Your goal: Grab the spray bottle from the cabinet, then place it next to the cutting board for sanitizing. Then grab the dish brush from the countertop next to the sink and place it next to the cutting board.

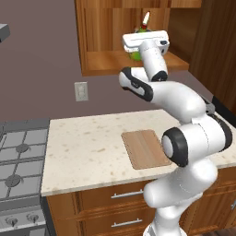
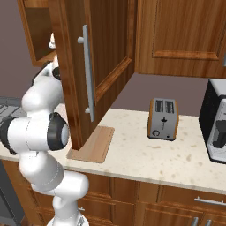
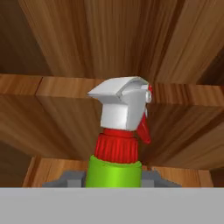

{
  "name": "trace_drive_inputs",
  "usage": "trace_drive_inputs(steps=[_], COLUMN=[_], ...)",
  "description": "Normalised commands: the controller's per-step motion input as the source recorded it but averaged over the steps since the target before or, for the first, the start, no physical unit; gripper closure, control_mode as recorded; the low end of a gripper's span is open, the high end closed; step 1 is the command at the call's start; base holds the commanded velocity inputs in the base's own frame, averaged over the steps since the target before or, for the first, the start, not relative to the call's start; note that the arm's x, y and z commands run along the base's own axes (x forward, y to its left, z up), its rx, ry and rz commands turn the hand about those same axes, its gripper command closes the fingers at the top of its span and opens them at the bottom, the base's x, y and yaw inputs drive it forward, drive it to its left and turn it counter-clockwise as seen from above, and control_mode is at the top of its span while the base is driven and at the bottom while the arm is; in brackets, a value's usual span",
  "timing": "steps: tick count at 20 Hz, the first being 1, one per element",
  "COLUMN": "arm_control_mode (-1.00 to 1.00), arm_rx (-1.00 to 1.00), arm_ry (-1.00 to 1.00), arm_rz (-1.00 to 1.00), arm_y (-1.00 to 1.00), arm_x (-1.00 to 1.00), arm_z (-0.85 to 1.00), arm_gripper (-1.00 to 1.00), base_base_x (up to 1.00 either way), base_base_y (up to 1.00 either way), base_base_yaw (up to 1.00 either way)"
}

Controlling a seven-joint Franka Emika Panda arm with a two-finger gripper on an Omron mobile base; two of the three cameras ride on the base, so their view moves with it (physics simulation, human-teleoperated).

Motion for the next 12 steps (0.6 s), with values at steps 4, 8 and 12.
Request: trace_drive_inputs(steps=[4,8,12], arm_control_mode=[-1.0,-1.0,-1.0], arm_rx=[0.0,0.02,0.06], arm_ry=[-0.39,-0.28,-0.04], arm_rz=[0.0,0.0,0.0], arm_y=[0.0,0.0,0.0], arm_x=[-1.0,-1.0,-0.99], arm_z=[0.0,0.03,-0.07], arm_gripper=[1.0,1.0,1.0], base_base_x=[0.0,0.0,0.0], base_base_y=[0.0,0.0,0.0], base_base_yaw=[0.0,0.0,0.0])
